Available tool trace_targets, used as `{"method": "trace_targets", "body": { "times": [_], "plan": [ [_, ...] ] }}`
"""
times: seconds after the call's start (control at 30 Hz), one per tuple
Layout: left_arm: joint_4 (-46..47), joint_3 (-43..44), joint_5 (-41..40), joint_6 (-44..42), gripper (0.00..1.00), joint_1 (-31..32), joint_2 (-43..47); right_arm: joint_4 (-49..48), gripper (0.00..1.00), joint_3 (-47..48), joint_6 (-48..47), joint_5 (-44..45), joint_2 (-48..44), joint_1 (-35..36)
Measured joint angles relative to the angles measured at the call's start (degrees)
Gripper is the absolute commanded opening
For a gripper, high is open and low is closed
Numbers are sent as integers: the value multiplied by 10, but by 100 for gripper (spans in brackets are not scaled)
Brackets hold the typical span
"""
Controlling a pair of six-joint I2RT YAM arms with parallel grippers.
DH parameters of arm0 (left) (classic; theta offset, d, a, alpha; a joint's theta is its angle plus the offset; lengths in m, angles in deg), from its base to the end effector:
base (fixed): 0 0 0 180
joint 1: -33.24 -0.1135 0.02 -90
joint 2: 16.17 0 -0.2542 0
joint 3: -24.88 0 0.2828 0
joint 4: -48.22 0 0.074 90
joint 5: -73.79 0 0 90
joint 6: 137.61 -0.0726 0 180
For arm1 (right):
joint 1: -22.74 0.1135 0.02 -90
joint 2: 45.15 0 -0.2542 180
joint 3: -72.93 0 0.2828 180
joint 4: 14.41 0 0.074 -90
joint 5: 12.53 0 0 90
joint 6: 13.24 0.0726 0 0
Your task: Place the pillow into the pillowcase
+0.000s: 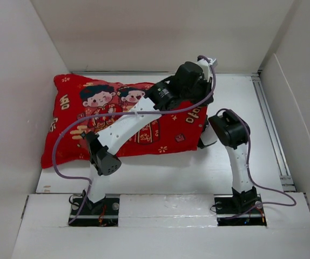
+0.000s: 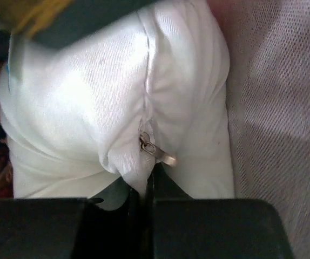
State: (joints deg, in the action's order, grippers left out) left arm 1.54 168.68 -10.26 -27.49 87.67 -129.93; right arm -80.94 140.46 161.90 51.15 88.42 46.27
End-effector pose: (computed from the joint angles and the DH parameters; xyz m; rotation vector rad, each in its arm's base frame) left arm 0.2890 -0.4170 0.4459 0.6575 1.8700 -0.9754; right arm 0.3989 0.2088 0.0404 0.5711 1.8073 1.7632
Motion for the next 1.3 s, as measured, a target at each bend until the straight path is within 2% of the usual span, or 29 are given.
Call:
{"method": "trace_targets", "body": {
  "times": [0.1,0.2,0.37,0.43,0.63,0.7,0.77,0.83,0.87,0.93,0.97,1.0,1.03,1.07,1.2,1.3],
  "plan": [
    [36,-45,19,10,0,0,8,11,0,-48,-18,-4,-50,-17],
    [51,-66,35,22,0,6,0,13,0,-44,-20,-12,-57,-26],
    [29,30,32,24,0,40,-64,34,0,-63,-30,-28,-86,-44],
    [41,31,24,24,0,53,-66,36,3,-75,-43,-32,-107,-49],
    [137,-98,5,37,0,38,-16,24,5,-75,-41,-56,-71,-55],
    [158,-143,29,55,0,16,-7,23,6,-76,-41,-56,-59,-54],
    [160,-143,48,66,0,-8,-18,20,11,-77,-41,-56,-58,-50],
    [152,-107,58,73,0,-31,-45,16,21,-76,-42,-57,-58,-46],
    [139,-69,61,75,0,-41,-65,16,40,-76,-43,-59,-58,-44],
    [132,-7,64,76,0,-54,-100,16,49,-77,-45,-61,-58,-43],
    [134,6,65,76,0,-57,-106,17,61,-82,-48,-62,-61,-45],
    [134,7,66,76,0,-58,-107,20,61,-95,-51,-63,-69,-51],
    [135,5,68,76,0,-59,-107,23,84,-122,-57,-63,-87,-61],
    [145,-6,71,79,0,-60,-103,26,100,-148,-60,-65,-107,-72],
    [192,-76,95,97,0,-69,-91,32,100,-248,-95,-78,-205,-139],
    [209,-86,121,111,0,-82,-105,34,100,-298,-125,-78,-272,-182]
  ]
}}
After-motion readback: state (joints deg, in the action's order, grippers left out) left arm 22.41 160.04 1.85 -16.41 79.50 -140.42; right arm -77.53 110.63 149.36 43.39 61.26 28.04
